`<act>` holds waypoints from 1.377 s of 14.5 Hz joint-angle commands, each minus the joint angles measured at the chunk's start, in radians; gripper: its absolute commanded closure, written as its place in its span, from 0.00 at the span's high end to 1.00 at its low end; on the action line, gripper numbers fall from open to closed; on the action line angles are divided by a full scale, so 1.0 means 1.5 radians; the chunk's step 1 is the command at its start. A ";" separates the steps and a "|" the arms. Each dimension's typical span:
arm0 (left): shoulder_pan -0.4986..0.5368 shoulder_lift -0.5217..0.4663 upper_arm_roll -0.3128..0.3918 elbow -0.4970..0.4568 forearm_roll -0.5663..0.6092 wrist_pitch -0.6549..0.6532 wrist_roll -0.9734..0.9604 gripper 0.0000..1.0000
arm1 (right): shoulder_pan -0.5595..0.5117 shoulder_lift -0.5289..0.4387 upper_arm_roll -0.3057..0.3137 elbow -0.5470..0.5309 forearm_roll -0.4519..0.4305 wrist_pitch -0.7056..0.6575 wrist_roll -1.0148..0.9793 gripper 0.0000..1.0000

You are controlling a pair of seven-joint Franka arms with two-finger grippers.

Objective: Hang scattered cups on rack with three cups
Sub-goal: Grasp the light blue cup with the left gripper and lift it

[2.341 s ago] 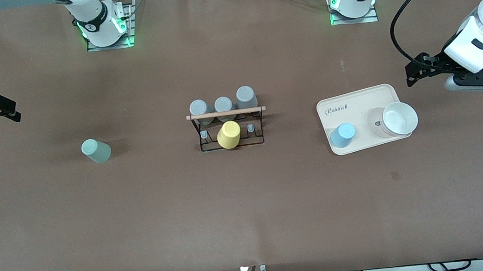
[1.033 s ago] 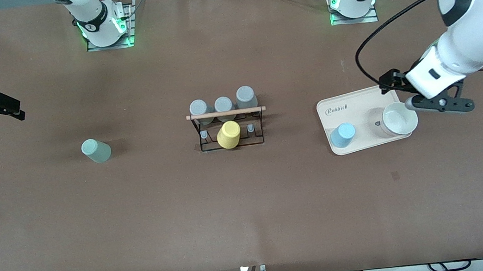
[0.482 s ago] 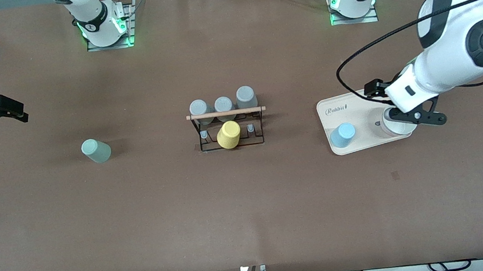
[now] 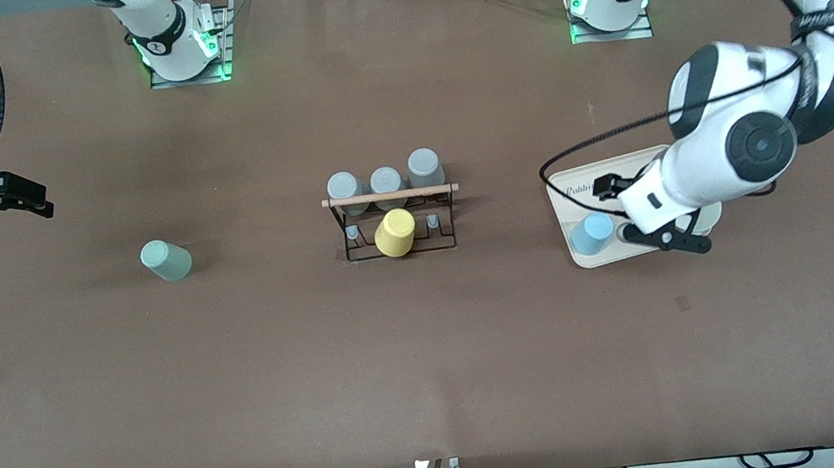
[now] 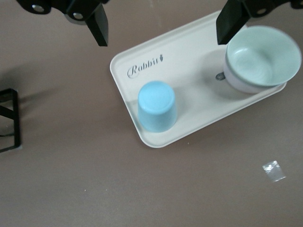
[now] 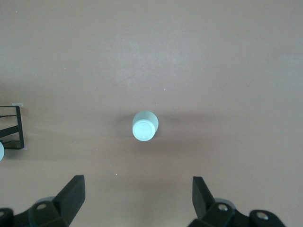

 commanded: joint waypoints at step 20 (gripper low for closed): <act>-0.026 0.119 0.001 -0.070 0.053 0.158 -0.036 1.00 | 0.002 0.017 0.007 0.020 -0.064 0.003 -0.005 1.00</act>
